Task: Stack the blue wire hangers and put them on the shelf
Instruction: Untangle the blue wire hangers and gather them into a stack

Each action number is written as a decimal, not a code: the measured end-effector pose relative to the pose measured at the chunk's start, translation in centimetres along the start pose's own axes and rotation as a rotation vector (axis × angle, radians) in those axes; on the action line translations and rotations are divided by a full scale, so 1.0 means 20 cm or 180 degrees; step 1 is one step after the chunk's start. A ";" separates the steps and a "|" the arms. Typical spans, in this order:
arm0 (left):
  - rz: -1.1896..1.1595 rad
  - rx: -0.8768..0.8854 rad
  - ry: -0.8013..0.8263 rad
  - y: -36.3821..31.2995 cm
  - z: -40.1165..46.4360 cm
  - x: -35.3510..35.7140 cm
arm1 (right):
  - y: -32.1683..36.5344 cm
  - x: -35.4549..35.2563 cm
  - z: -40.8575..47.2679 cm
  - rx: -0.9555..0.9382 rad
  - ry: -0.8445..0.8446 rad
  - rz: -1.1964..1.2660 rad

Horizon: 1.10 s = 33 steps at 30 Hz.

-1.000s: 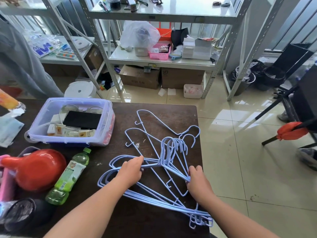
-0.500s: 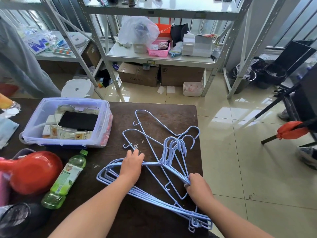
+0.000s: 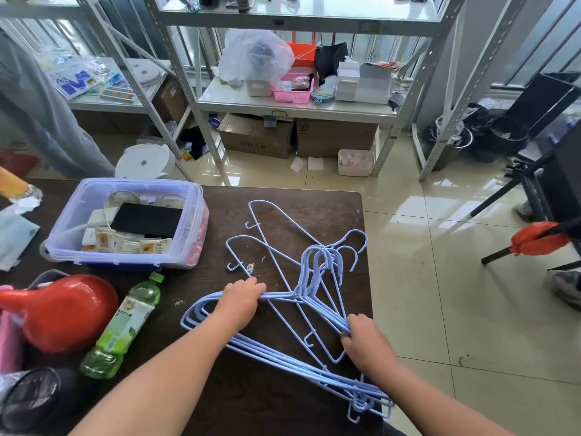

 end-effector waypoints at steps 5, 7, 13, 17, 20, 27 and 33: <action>-0.0333 0.0313 0.0445 0.02 -0.01 -0.05 | -0.02 -0.04 -0.03 0.0140 -0.0151 0.0038; -0.0294 0.0364 0.0492 0.02 -0.01 -0.07 | -0.03 -0.05 -0.03 0.0106 -0.0214 -0.0042; -0.0360 0.0241 0.0423 0.01 0.01 -0.07 | -0.06 0.01 -0.03 -0.0057 -0.0096 -0.0014; -0.0305 -0.0027 0.0142 -0.02 0.02 -0.04 | -0.06 0.05 -0.06 -0.0125 -0.0251 0.0019; -0.0409 -0.0193 0.0147 -0.01 0.01 0.01 | -0.06 0.06 -0.07 -0.0146 -0.0179 -0.0146; -0.0719 -0.0443 0.0160 -0.06 -0.01 -0.02 | -0.08 0.05 -0.05 0.0114 0.0027 -0.0281; -0.0731 -0.0437 0.0334 -0.02 -0.01 -0.02 | -0.05 0.04 -0.08 -0.0070 -0.0249 -0.0268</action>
Point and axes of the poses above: each hand's wrist, its own z-axis towards the middle knuckle, its own x-axis out of the palm, y = z × x, the point moved 3 cm from there along z, towards the middle knuckle, and after that the axes turned 2 degrees about z, right-handed, at the moved point
